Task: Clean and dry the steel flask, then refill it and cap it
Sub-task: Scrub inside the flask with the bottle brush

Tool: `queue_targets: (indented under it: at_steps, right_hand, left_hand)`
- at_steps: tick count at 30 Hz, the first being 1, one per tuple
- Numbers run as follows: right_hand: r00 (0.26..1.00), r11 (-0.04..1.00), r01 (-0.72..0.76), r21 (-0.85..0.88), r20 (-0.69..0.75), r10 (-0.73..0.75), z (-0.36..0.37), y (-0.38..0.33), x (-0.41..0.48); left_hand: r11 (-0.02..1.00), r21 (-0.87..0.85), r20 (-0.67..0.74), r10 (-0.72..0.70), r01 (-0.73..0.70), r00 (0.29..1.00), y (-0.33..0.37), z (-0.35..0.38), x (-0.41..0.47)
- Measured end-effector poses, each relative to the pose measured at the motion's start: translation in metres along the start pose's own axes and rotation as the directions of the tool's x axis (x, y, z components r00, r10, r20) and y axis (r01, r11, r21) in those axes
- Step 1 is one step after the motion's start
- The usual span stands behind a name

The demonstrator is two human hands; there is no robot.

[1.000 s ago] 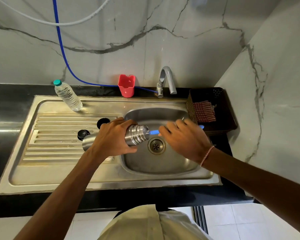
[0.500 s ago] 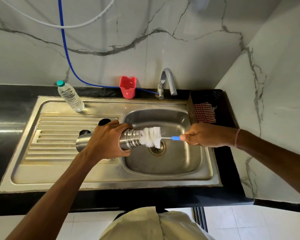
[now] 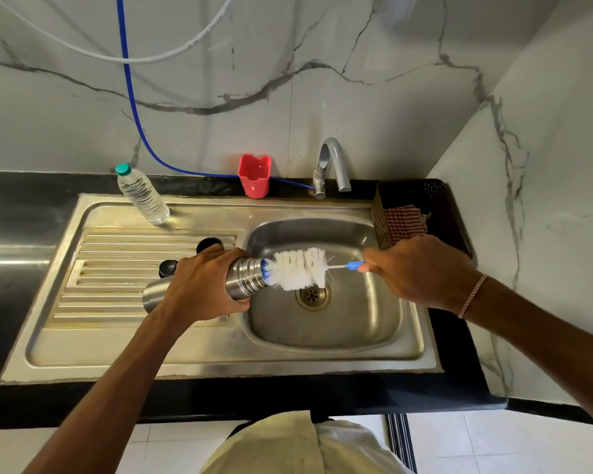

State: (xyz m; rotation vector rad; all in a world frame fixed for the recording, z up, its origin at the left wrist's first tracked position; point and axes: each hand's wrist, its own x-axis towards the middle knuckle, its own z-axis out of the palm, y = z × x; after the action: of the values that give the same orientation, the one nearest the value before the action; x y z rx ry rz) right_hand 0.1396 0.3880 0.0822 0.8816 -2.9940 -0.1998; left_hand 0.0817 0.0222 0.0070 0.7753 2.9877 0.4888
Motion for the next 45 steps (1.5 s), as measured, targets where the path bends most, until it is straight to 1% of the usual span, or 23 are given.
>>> queue_targets:
  at_steps: [2, 4, 7, 9, 14, 16, 18, 20, 21, 23, 25, 27, 29, 31, 33, 36, 38, 40, 42, 43, 44, 45]
  right_hand:
    - [0.999, 0.997, -0.033, 0.068, 0.038, 0.031, -0.002, 0.008, -0.002]
    - [0.996, 0.981, -0.051, 0.187, 0.088, 0.035, -0.007, 0.016, -0.002]
    - [0.985, 0.917, -0.090, 0.390, 0.172, 0.023, -0.012, 0.025, 0.000]
    - [0.978, 0.869, -0.120, 0.481, 0.208, 0.019, -0.014, 0.029, 0.000]
    - [0.955, 0.786, -0.212, 0.581, 0.296, 0.039, -0.018, 0.042, 0.002]
    - [0.944, 0.768, -0.236, 0.596, 0.326, 0.037, -0.024, 0.043, 0.004]
    - [0.944, 0.770, -0.240, 0.591, 0.326, 0.045, -0.032, 0.044, 0.007]
    - [0.953, 0.804, -0.230, 0.549, 0.293, 0.073, -0.044, 0.044, 0.012]
    - [0.960, 0.840, -0.221, 0.495, 0.264, 0.097, -0.049, 0.045, 0.014]
    - [0.974, 0.943, -0.186, 0.277, 0.180, 0.139, -0.057, 0.046, 0.021]
    - [0.992, 0.994, -0.099, 0.038, 0.078, 0.095, -0.066, 0.043, 0.028]
    - [1.000, 0.996, 0.014, -0.088, -0.003, -0.014, -0.078, 0.036, 0.033]
    - [0.995, 0.984, 0.092, -0.151, -0.016, -0.096, -0.085, 0.026, 0.031]
    - [0.988, 0.971, 0.130, -0.201, -0.053, -0.143, -0.082, 0.021, 0.023]
    - [0.980, 0.968, 0.137, -0.210, -0.113, -0.164, -0.079, 0.019, 0.012]
    - [0.952, 0.968, 0.144, -0.207, -0.239, -0.192, -0.069, 0.018, -0.001]
    - [0.952, 0.985, 0.109, -0.130, -0.272, -0.141, -0.053, 0.019, -0.006]
    - [0.971, 0.999, 0.025, 0.032, -0.239, -0.016, -0.036, 0.026, -0.007]
    - [0.981, 0.968, -0.098, 0.231, -0.140, 0.133, -0.023, 0.039, -0.001]
    - [0.976, 0.939, -0.165, 0.302, -0.085, 0.199, -0.019, 0.046, 0.005]
    - [0.969, 0.904, -0.224, 0.364, -0.020, 0.248, -0.019, 0.053, 0.011]
    - [0.963, 0.873, -0.257, 0.415, 0.039, 0.265, -0.020, 0.059, 0.018]
  left_hand:
    - [1.000, -0.002, -0.006, 0.002, -0.002, 1.000, 0.000, -0.002, -0.001]
    - [1.000, -0.001, -0.007, 0.001, -0.001, 1.000, 0.000, -0.003, -0.001]
    - [1.000, -0.021, -0.001, 0.008, -0.008, 1.000, -0.001, -0.004, 0.000]
    - [0.999, -0.040, 0.008, 0.012, -0.012, 1.000, -0.001, -0.004, 0.001]
    - [0.999, -0.035, 0.006, 0.028, -0.028, 1.000, -0.002, -0.007, 0.005]
    - [0.998, -0.029, 0.003, 0.050, -0.050, 0.999, -0.001, -0.008, 0.006]
    - [0.998, -0.024, 0.007, 0.054, -0.054, 0.999, -0.001, -0.007, 0.007]
    - [1.000, -0.019, 0.026, 0.025, -0.025, 0.999, -0.001, -0.004, 0.009]
    - [1.000, -0.016, 0.041, 0.010, -0.010, 0.999, 0.000, -0.002, 0.010]
    - [1.000, -0.007, 0.084, 0.002, -0.001, 0.996, 0.001, 0.004, 0.012]
    - [1.000, -0.001, 0.128, -0.005, 0.005, 0.992, 0.001, 0.008, 0.012]
    - [1.000, -0.006, 0.154, -0.016, 0.017, 0.988, -0.001, 0.011, 0.012]
    - [0.999, -0.017, 0.158, -0.035, 0.038, 0.987, -0.004, 0.010, 0.011]
    - [0.997, -0.033, 0.129, -0.067, 0.072, 0.989, -0.007, 0.007, 0.010]
    - [0.993, -0.066, 0.080, -0.096, 0.101, 0.992, -0.012, 0.004, 0.009]
    - [0.977, -0.166, 0.013, -0.133, 0.134, 0.991, -0.015, 0.000, 0.004]
    - [0.965, -0.218, -0.021, -0.151, 0.143, 0.988, -0.015, -0.002, 0.001]
    - [0.952, -0.270, -0.046, -0.159, 0.141, 0.986, -0.013, -0.003, -0.002]
    - [0.949, -0.290, -0.050, -0.143, 0.122, 0.989, -0.010, -0.004, -0.002]
    - [0.953, -0.282, -0.043, -0.125, 0.108, 0.991, -0.008, -0.004, -0.001]
    - [0.958, -0.270, -0.030, -0.107, 0.095, 0.994, -0.006, -0.003, 0.000]
    - [0.963, -0.255, -0.014, -0.092, 0.085, 0.996, -0.005, -0.002, 0.001]
